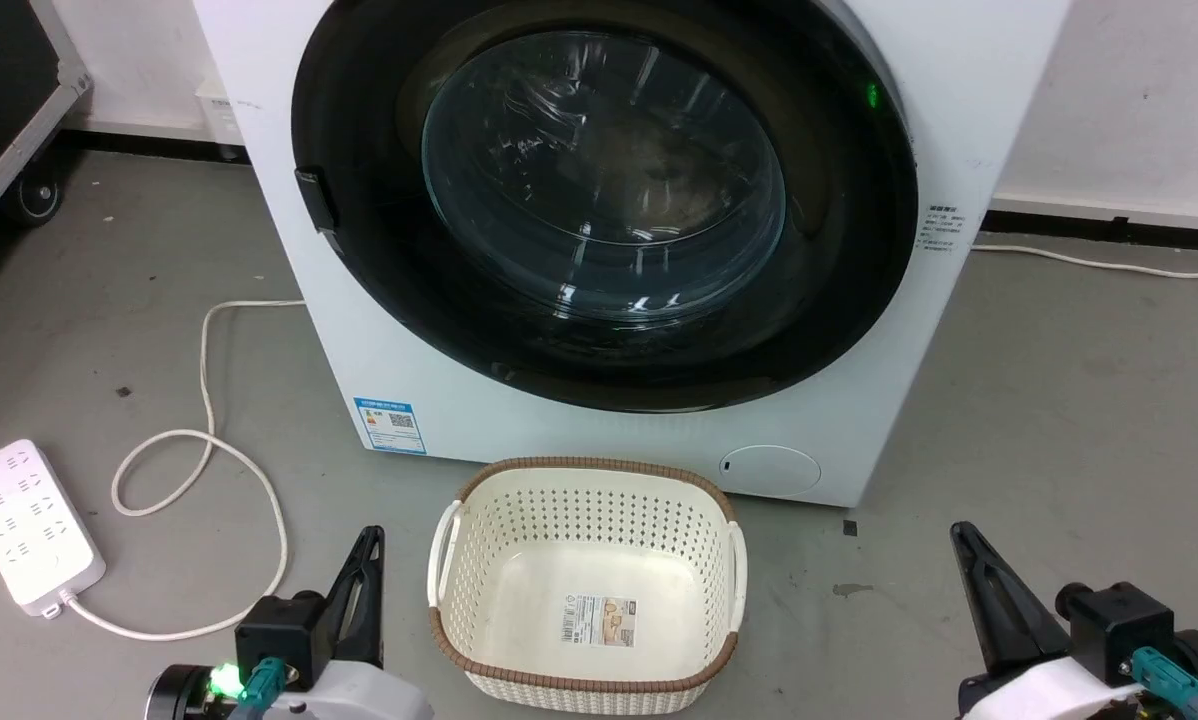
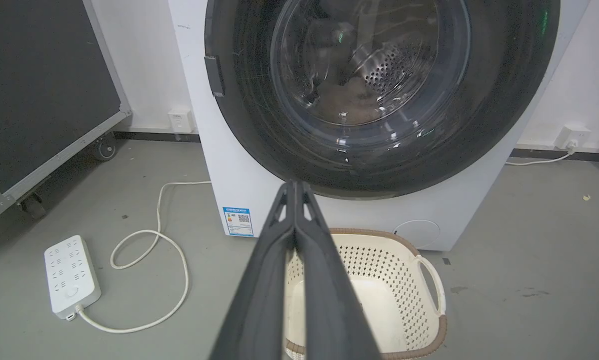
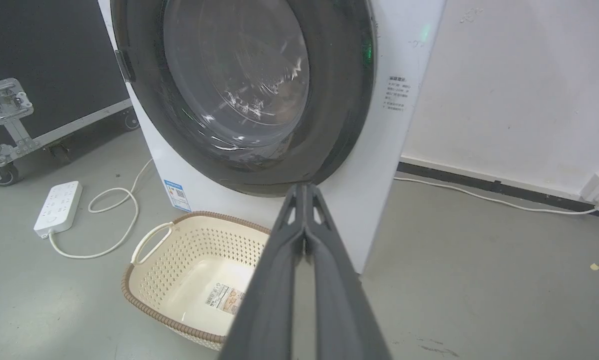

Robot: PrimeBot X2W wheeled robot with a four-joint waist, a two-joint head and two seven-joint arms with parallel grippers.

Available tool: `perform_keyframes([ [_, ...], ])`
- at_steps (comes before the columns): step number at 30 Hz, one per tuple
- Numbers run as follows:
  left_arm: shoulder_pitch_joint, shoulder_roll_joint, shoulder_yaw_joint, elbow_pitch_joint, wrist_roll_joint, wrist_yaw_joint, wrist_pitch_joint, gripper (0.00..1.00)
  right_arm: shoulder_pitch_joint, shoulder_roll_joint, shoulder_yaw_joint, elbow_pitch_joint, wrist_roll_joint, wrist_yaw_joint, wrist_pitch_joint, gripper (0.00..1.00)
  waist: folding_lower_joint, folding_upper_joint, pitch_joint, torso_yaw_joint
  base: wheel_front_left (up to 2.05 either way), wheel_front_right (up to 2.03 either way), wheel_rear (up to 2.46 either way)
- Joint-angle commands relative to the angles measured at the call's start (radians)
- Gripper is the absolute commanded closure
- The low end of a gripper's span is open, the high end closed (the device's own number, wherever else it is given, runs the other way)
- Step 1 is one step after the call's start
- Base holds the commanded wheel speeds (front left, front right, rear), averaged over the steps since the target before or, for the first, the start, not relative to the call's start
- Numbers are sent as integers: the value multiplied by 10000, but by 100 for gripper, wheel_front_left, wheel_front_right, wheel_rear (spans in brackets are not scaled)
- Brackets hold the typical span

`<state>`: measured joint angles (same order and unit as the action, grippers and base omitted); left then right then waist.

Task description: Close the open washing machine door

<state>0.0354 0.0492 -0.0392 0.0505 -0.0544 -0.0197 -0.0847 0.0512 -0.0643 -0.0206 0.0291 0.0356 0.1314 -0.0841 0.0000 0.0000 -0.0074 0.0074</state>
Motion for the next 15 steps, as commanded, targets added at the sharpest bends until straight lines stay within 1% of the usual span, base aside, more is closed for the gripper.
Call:
perform_keyframes([
  [1,-175,7,51,-68,75,51,54,100,-133,49,27,-81,-53,-5,44,100,0,0,1,-1,0,0,0],
  [15,-240,8,175,-226,244,104,341,100,-270,82,92,-156,-163,-6,332,100,0,0,28,-28,0,0,0],
])
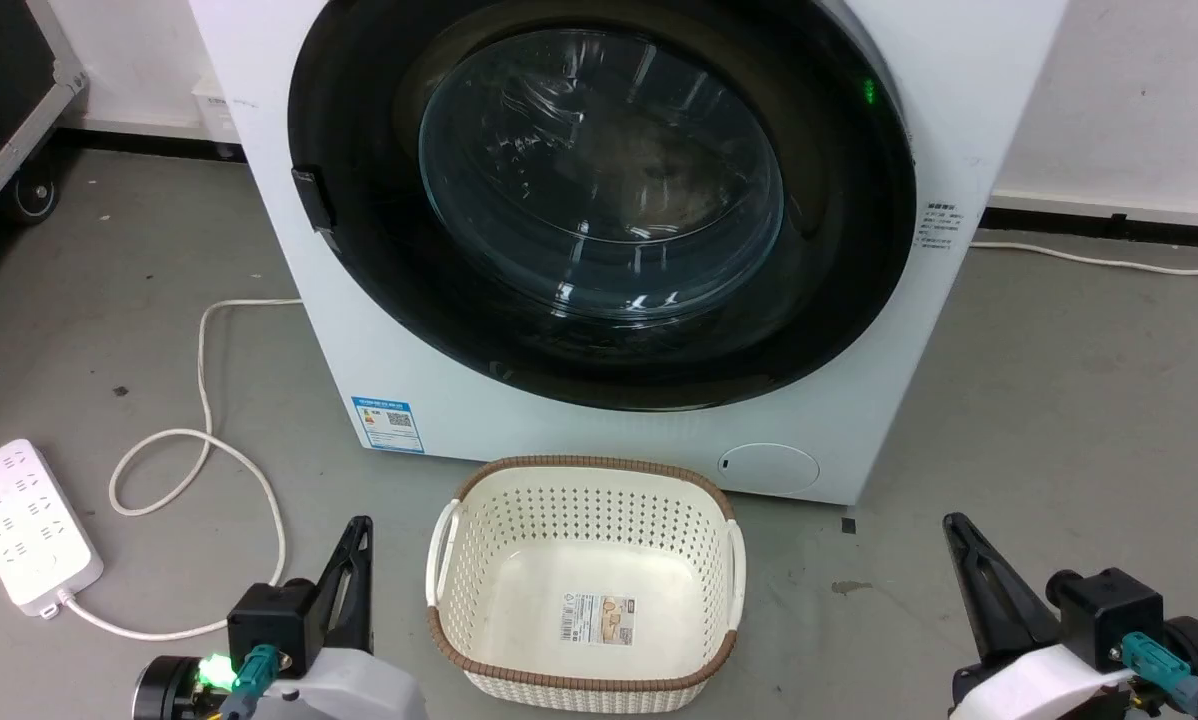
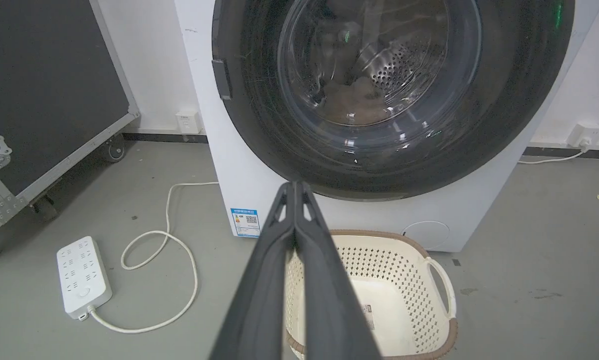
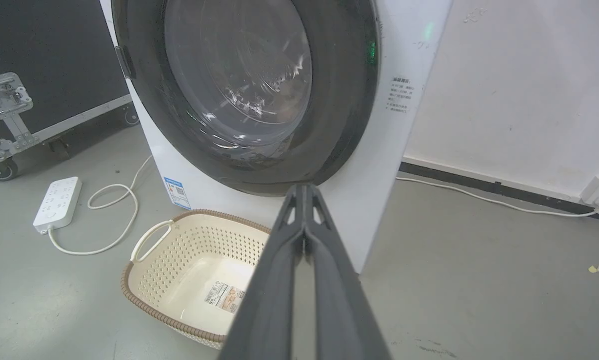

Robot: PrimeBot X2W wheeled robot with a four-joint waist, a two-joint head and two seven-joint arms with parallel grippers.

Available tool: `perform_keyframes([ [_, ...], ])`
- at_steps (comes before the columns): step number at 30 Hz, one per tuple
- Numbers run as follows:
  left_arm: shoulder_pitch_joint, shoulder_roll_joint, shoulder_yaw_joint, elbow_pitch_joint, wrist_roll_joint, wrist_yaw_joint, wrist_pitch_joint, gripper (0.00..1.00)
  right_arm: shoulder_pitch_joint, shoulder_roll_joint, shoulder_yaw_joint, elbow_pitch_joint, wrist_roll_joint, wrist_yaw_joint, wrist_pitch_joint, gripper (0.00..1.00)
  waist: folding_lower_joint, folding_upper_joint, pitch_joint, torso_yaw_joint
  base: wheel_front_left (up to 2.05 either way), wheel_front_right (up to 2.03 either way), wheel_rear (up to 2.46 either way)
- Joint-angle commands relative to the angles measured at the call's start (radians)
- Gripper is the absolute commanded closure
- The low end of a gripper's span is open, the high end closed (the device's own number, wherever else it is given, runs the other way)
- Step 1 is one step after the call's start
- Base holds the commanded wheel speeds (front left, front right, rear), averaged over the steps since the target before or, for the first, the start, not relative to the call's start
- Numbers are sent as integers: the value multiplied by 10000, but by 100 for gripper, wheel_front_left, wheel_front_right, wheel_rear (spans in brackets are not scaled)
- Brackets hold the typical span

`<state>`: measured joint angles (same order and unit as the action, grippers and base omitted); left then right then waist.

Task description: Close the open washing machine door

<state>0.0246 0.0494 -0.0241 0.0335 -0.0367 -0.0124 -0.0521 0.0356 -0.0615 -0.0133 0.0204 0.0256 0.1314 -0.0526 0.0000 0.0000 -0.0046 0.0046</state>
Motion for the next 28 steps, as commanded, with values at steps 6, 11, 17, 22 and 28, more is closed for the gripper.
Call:
perform_keyframes([
  [6,-159,7,76,-123,141,53,137,100,-173,68,47,-103,-110,-6,141,100,0,0,11,-11,0,0,0],
  [11,-182,7,120,-179,201,72,239,100,-221,80,70,-130,-149,-7,243,100,0,0,20,-20,0,0,0],
  [17,-219,8,190,-270,298,102,403,100,-300,99,107,-173,-211,-7,408,100,0,0,35,-35,0,0,0],
  [22,-246,8,241,-335,367,124,521,100,-356,112,133,-204,-256,-7,526,100,0,0,46,-46,0,0,0],
  [28,-246,8,241,-335,367,124,521,100,-356,112,133,-204,-256,-7,526,100,0,0,46,-46,0,0,0],
])
